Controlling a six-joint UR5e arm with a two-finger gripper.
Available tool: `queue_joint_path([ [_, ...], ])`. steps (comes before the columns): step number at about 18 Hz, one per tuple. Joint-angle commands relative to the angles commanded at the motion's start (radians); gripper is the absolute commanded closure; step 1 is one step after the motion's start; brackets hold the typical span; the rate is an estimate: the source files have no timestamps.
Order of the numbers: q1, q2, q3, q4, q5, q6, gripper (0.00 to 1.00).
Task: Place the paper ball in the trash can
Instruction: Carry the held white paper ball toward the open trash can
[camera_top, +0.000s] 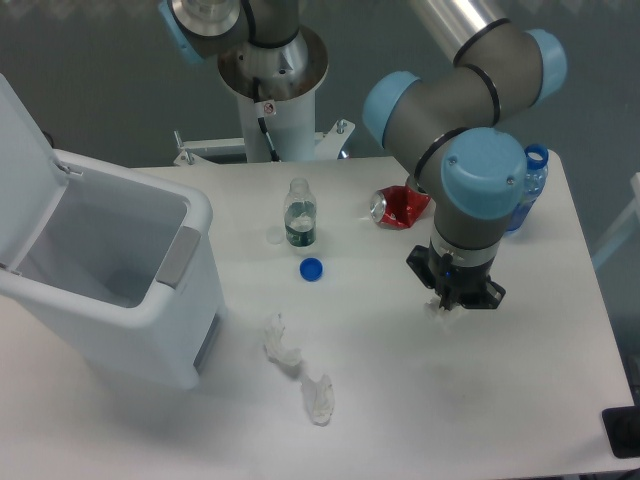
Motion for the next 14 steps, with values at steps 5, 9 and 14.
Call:
queue_joint_path([
  [5,-0.057,0.012,0.002,-0.006,-0.005,-0.098,1.0],
  [9,-0.115,0.052,0.0,-0.032,-0.015,-0.156,1.0],
  [14,-0.179,0.144,-0.032,-0.025,-0.149,-0.279,1.0],
])
